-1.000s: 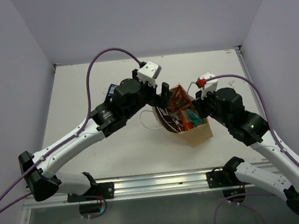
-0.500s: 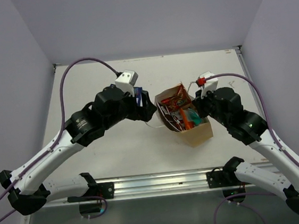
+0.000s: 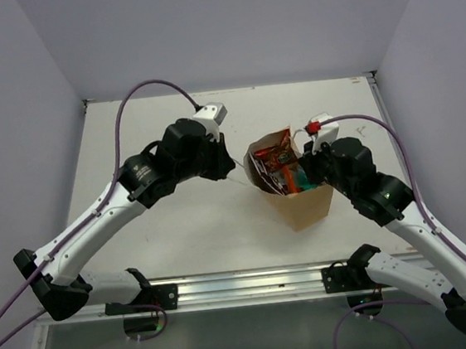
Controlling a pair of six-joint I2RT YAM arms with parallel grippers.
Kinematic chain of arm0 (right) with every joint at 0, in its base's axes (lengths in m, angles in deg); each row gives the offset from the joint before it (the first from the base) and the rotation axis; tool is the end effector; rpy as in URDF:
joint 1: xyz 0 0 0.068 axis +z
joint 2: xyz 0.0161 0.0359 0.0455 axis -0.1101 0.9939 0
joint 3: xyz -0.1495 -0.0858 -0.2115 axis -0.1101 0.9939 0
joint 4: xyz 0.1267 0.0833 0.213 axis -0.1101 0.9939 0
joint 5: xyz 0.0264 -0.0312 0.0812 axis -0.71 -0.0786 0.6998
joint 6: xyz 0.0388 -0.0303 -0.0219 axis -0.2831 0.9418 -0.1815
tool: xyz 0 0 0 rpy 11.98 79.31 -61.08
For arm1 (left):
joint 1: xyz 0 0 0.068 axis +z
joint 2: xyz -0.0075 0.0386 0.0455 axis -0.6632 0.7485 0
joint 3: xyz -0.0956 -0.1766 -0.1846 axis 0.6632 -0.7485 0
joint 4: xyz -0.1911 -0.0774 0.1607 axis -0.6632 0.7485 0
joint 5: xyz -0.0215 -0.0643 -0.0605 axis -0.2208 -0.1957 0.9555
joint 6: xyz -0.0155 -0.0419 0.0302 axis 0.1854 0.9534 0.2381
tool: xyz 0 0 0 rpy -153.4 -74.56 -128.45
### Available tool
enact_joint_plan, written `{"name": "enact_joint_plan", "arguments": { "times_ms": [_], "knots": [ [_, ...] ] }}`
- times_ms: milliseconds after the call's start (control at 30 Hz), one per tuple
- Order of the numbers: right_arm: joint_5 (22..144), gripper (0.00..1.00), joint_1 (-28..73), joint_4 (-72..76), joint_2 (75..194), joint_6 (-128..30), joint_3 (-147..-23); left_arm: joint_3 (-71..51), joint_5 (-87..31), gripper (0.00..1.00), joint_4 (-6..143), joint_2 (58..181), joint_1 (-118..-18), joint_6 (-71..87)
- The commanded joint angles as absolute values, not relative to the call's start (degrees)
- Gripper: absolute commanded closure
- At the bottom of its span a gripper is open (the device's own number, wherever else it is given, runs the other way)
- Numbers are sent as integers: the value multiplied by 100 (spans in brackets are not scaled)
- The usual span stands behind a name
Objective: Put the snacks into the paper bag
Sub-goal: Adjust the paper bag at the center of the board.
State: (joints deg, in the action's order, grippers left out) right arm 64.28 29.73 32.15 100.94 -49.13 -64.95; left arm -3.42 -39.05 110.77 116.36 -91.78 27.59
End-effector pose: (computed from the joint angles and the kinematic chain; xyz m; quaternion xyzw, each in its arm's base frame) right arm 0.1474 0.0989 0.3600 -0.1580 0.8144 0.1274 0.5437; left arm 0.1714 -0.2032 0.3931 0.1364 0.8696 -0.2916 0.3743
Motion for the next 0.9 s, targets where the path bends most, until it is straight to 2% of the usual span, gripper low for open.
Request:
{"name": "enact_joint_plan", "arguments": {
  "times_ms": [0, 67, 133, 200, 300, 500, 600, 867],
  "knots": [
    [6360, 100, 3007, 2881, 10149, -5144, -6423, 1143, -3945, 100, 11040, 11941, -8875, 2275],
    [6202, 100, 3007, 2863, 10175, -5319, -6388, 1647, -3963, 100, 11128, 12161, -8804, 2150],
    [6052, 100, 2998, 2863, 10193, -5469, -6370, 2087, -3457, 100, 11129, 12487, -8804, 2036],
    [5850, 100, 2998, 2916, 10201, -5540, -6388, 2186, -3339, 100, 11128, 12689, -8813, 1992],
    [5674, 100, 2998, 2968, 10219, -5584, -6396, 2055, -3479, 100, 11102, 12786, -8786, 1956],
    [5990, 100, 2998, 2952, 10149, -5760, -6643, 1670, -2548, 100, 10708, 12437, -8628, 2150],
    [5912, 100, 2998, 2950, 10288, -5768, -6528, 1212, -3292, 100, 10530, 12215, -8619, 2071],
    [6043, 100, 2998, 3127, 10272, -5760, -6897, 1035, -3321, 99, 10671, 12286, -8435, 2027]
  ]
}}
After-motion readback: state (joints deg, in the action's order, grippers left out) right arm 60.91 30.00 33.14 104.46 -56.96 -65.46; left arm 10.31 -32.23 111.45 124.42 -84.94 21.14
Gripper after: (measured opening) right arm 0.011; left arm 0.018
